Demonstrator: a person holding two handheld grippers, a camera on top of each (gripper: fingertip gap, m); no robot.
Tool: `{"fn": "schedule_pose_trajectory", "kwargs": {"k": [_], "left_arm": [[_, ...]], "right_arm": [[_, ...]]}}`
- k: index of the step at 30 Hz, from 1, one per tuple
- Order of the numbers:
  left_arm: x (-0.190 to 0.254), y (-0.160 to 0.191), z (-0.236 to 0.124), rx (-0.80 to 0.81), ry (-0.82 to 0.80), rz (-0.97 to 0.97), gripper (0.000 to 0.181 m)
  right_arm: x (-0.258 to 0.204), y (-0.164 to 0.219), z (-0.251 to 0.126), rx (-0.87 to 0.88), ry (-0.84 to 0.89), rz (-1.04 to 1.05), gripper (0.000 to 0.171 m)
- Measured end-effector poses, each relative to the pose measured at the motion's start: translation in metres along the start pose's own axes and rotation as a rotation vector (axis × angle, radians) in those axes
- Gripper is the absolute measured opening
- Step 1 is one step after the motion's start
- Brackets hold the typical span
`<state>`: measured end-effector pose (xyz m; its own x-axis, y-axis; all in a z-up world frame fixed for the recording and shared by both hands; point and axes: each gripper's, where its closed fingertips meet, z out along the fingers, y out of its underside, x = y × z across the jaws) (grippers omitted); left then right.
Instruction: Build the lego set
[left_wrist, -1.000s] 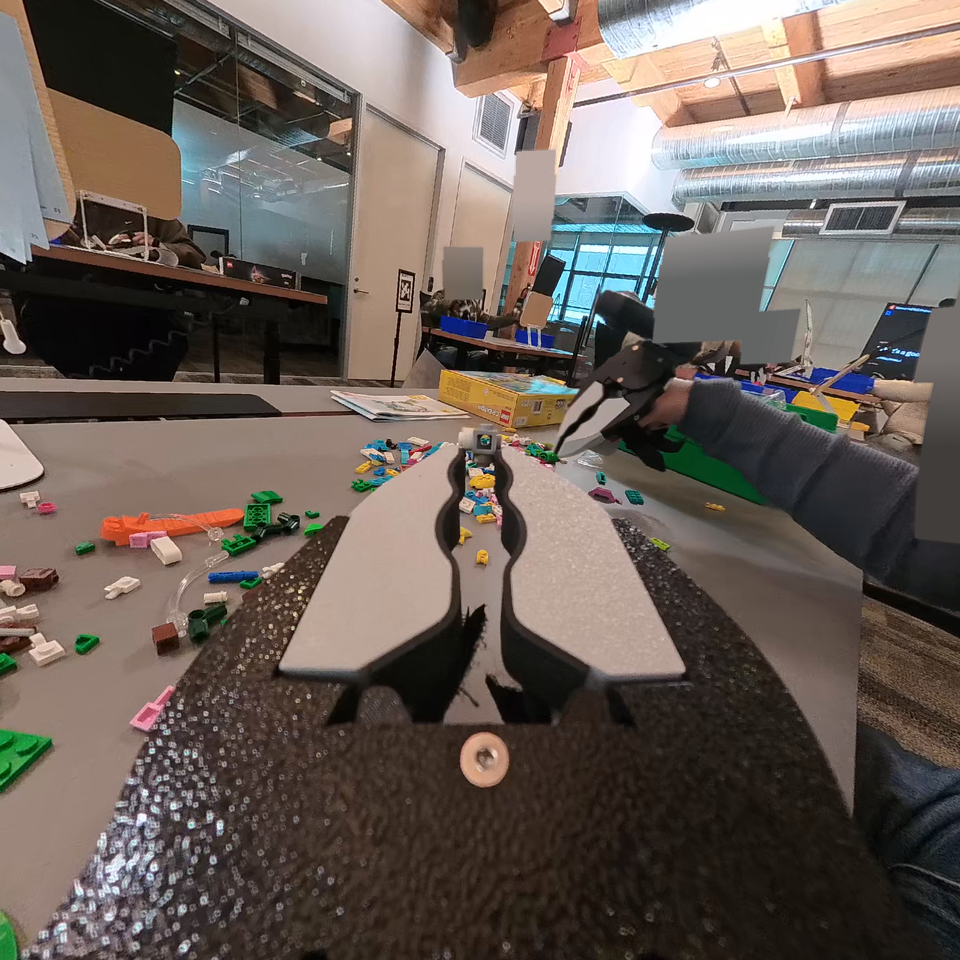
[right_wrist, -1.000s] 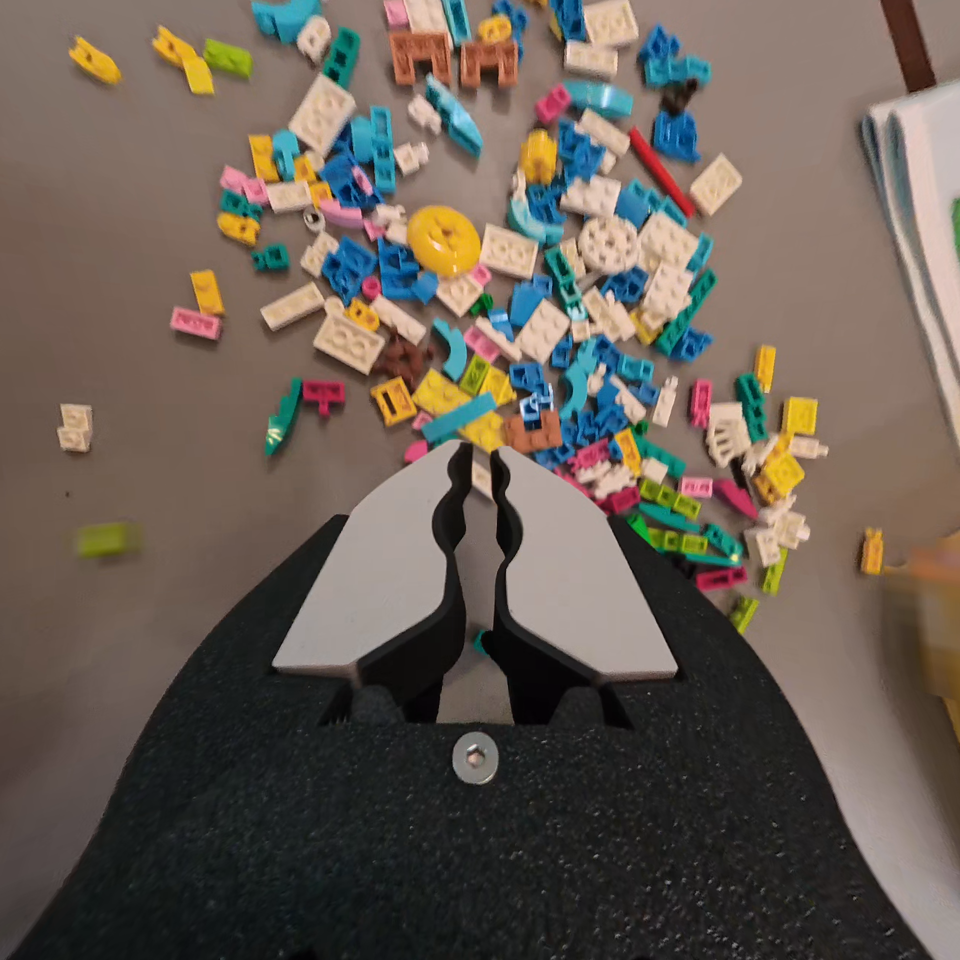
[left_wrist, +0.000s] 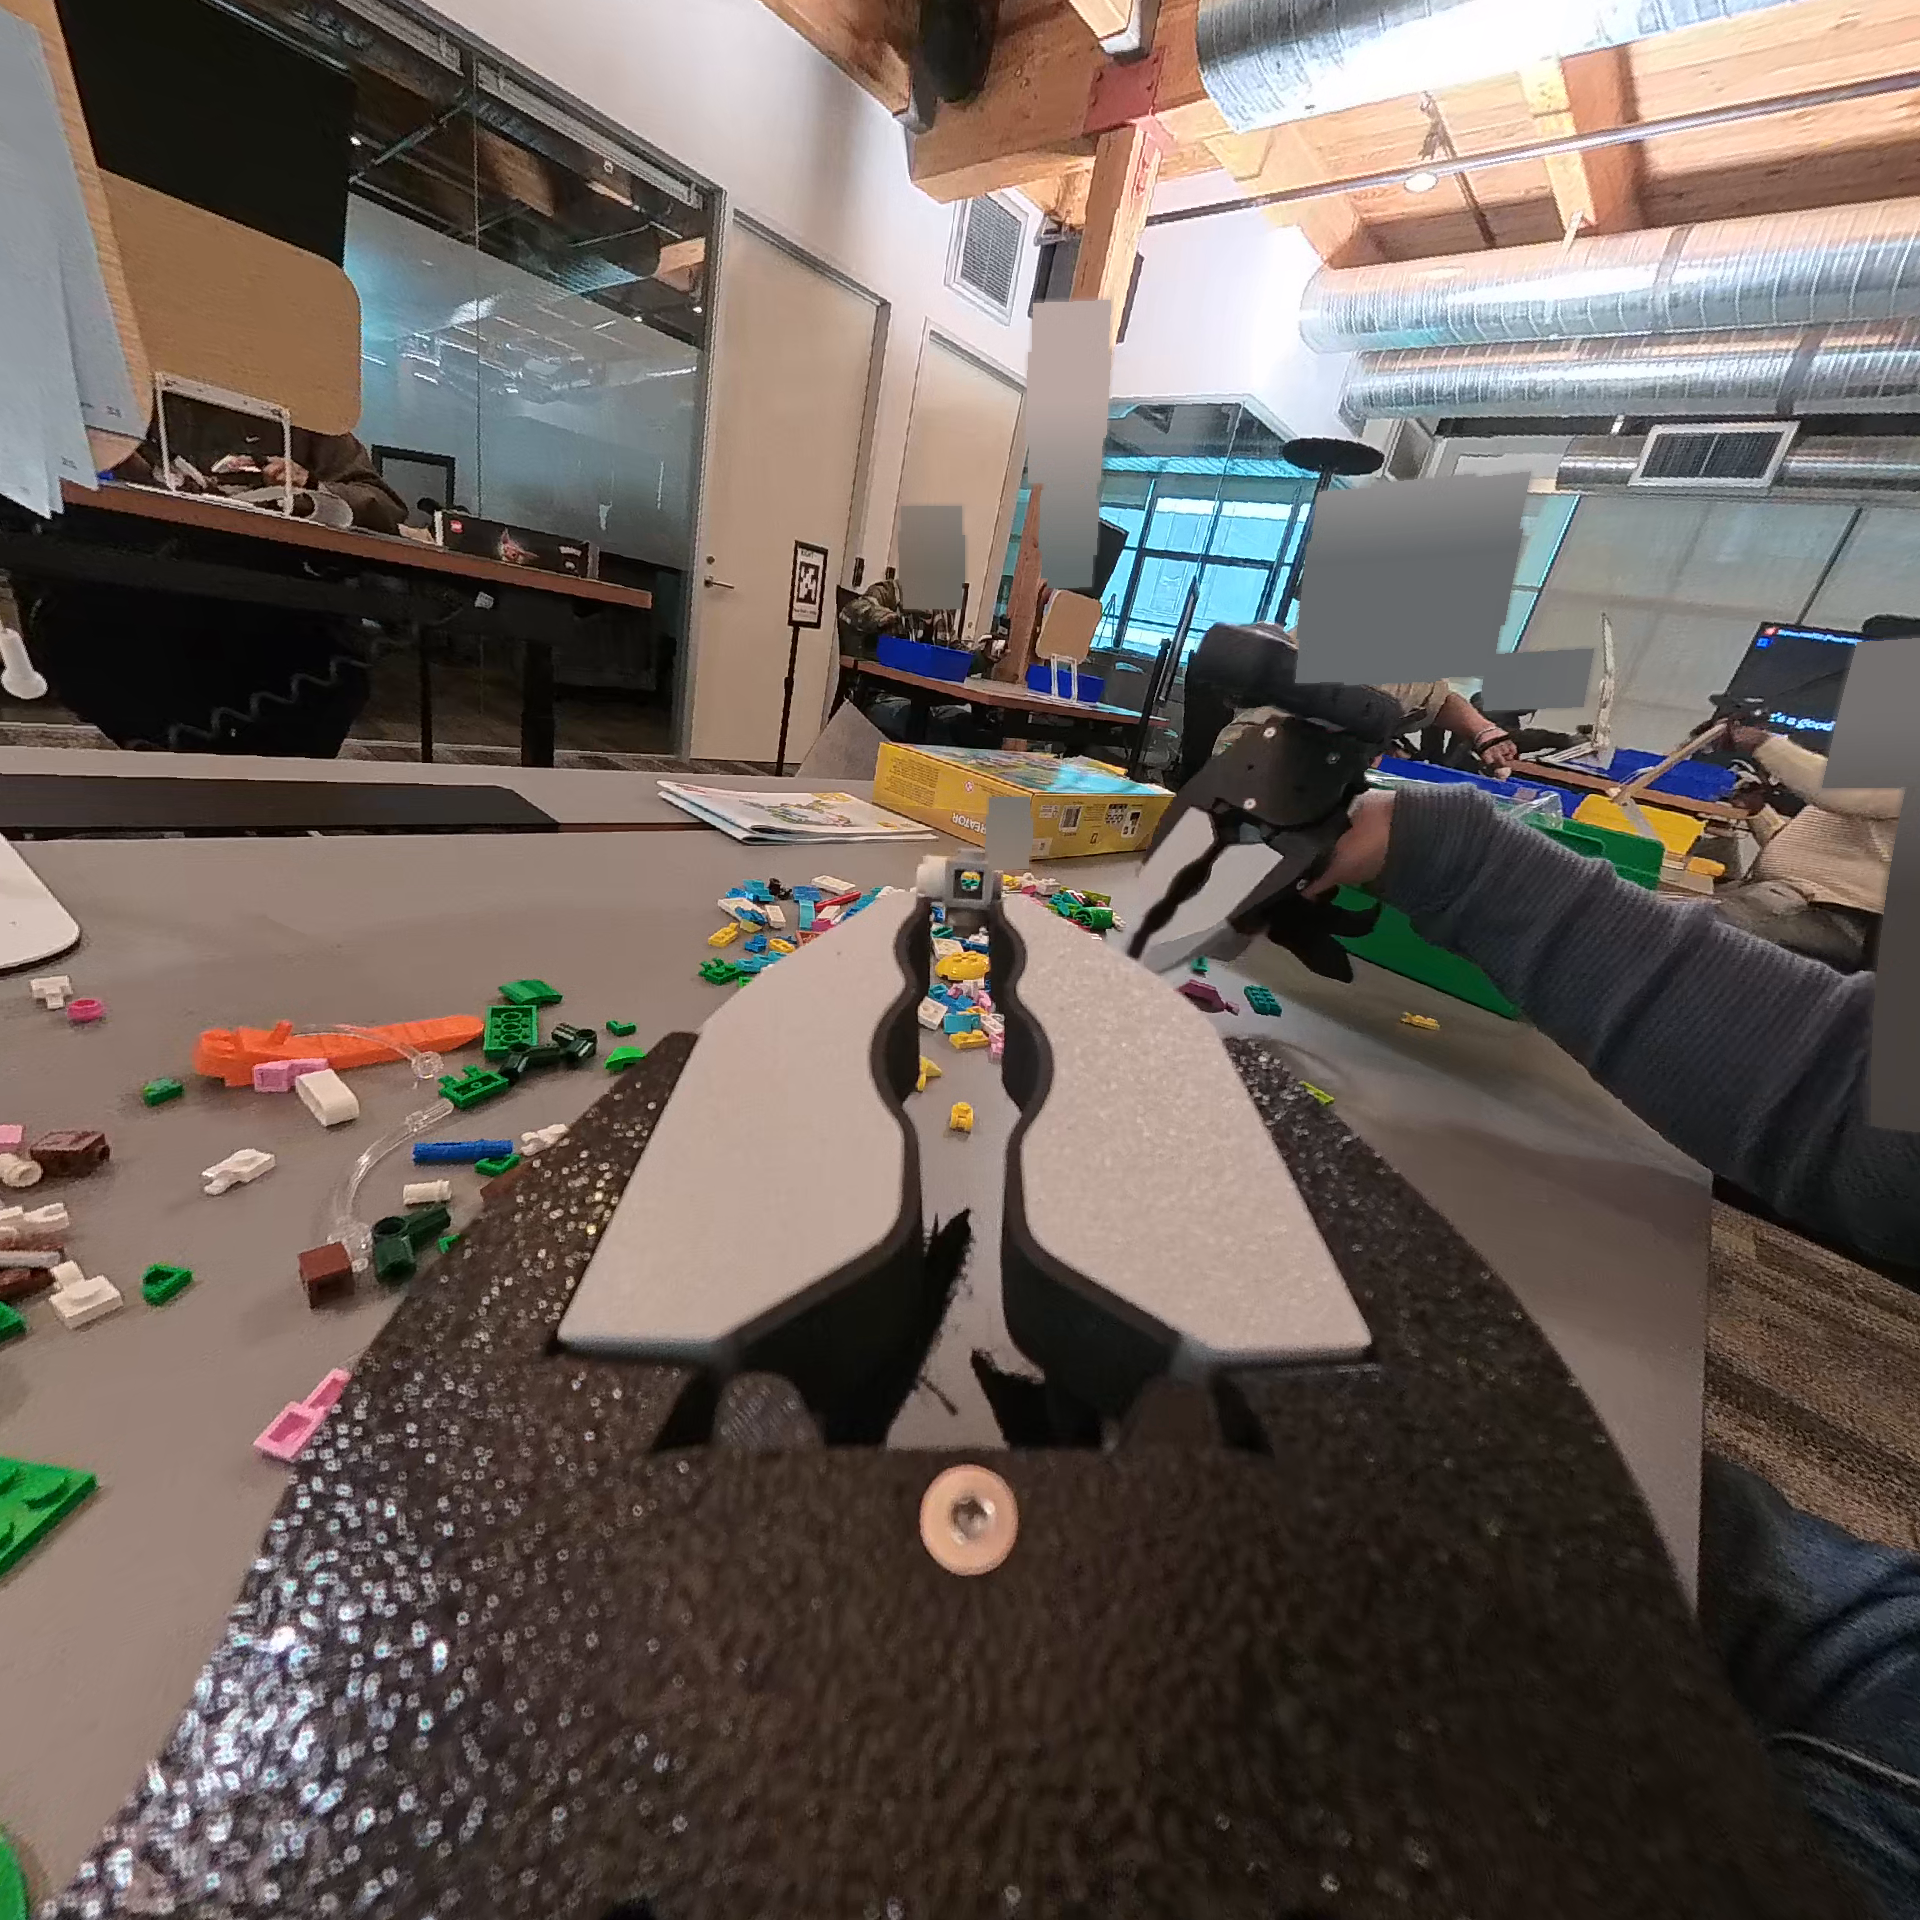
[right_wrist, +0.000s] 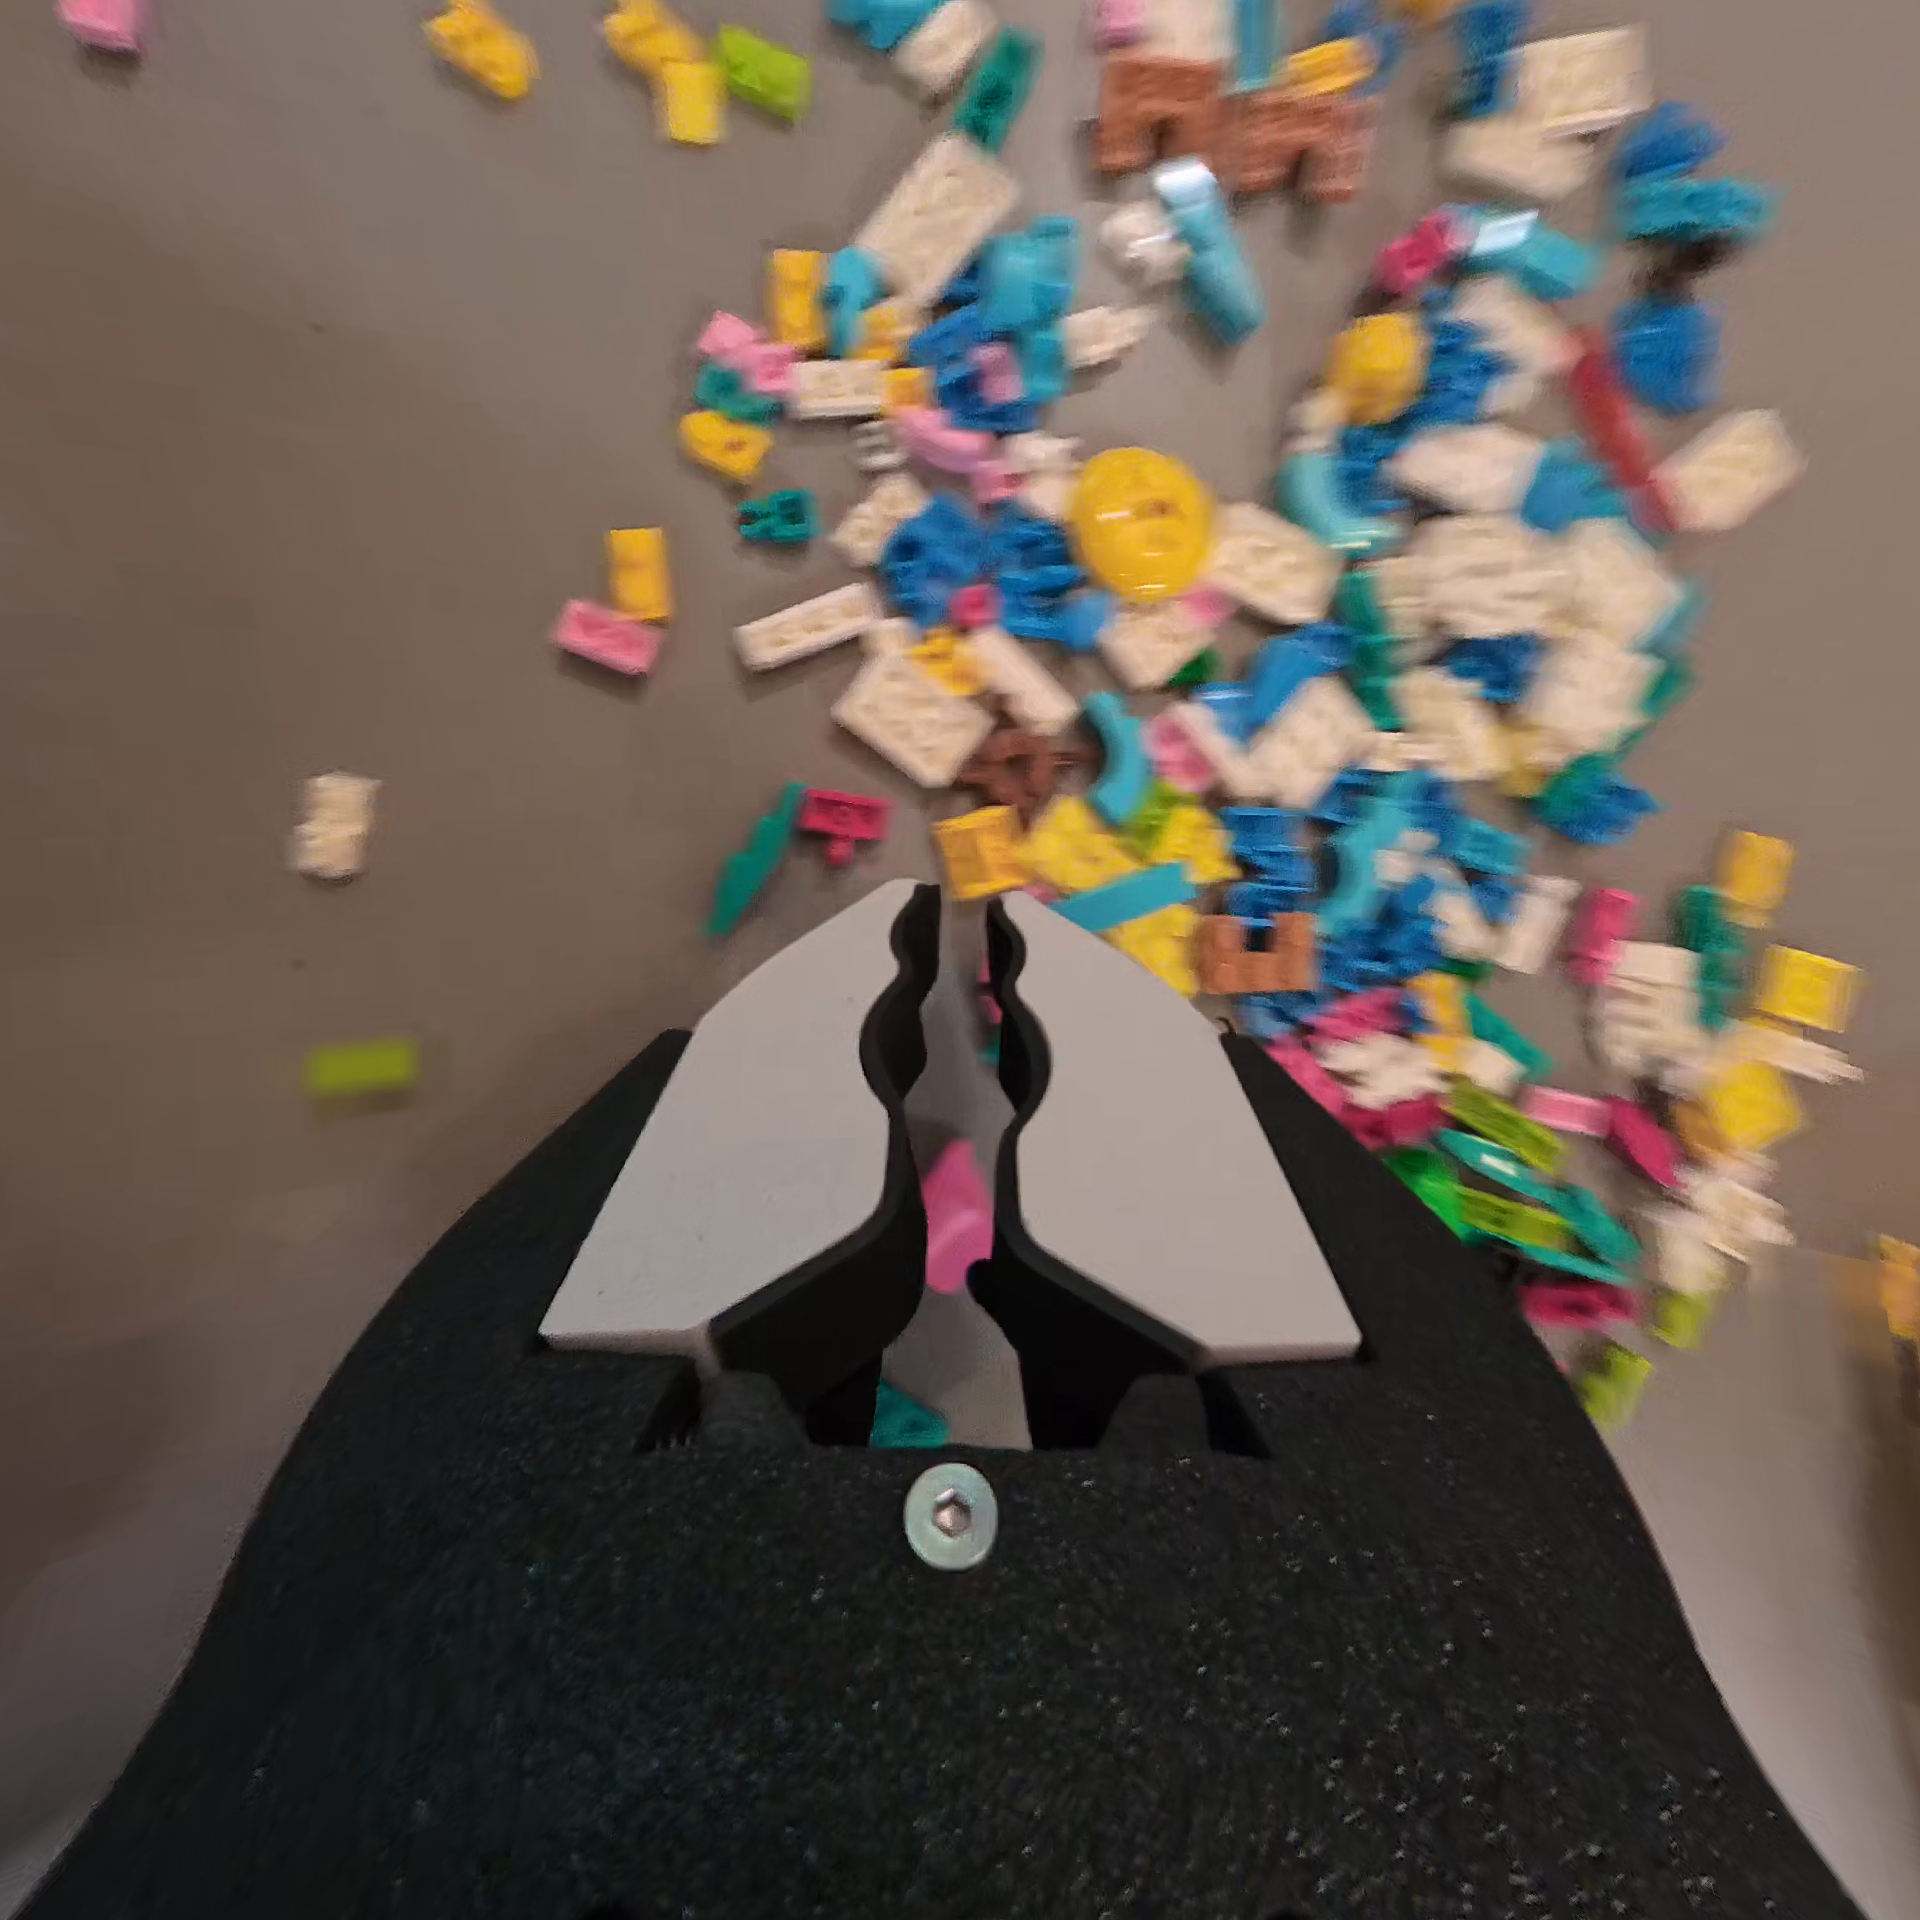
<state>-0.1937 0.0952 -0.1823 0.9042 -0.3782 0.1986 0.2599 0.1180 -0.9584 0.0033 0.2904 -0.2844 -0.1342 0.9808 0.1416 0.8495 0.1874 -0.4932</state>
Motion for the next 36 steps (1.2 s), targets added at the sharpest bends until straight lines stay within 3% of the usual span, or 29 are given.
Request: {"fn": "schedule_pose_trajectory", "kwargs": {"k": [3,7,13,16,20,28,36], "left_arm": [[0.0,0.0,0.0,0.002,0.0,0.0,0.01],[0.0,-0.001,0.0,0.003,-0.001,0.002,0.01],[0.001,-0.002,-0.002,0.015,0.002,-0.008,0.01],[0.001,-0.002,-0.002,0.017,0.002,-0.014,0.01],[0.002,-0.001,-0.002,0.015,0.002,-0.013,0.01],[0.002,-0.001,-0.002,0.015,0.005,-0.014,0.01],[0.003,-0.001,-0.002,0.013,0.008,-0.017,0.01]], "right_arm": [[0.051,-0.008,-0.02,0.142,0.325,0.06,0.012],[0.095,0.001,-0.05,0.344,0.585,0.257,0.012],[0.127,0.052,-0.07,0.373,0.87,0.39,0.014],[0.129,0.068,-0.07,0.364,0.867,0.414,0.009],[0.128,0.066,-0.066,0.5,0.76,0.539,0.002],[0.14,0.082,-0.107,0.646,1.07,0.563,0.003],[0.138,0.078,-0.105,0.599,1.12,0.486,0.002]]}}
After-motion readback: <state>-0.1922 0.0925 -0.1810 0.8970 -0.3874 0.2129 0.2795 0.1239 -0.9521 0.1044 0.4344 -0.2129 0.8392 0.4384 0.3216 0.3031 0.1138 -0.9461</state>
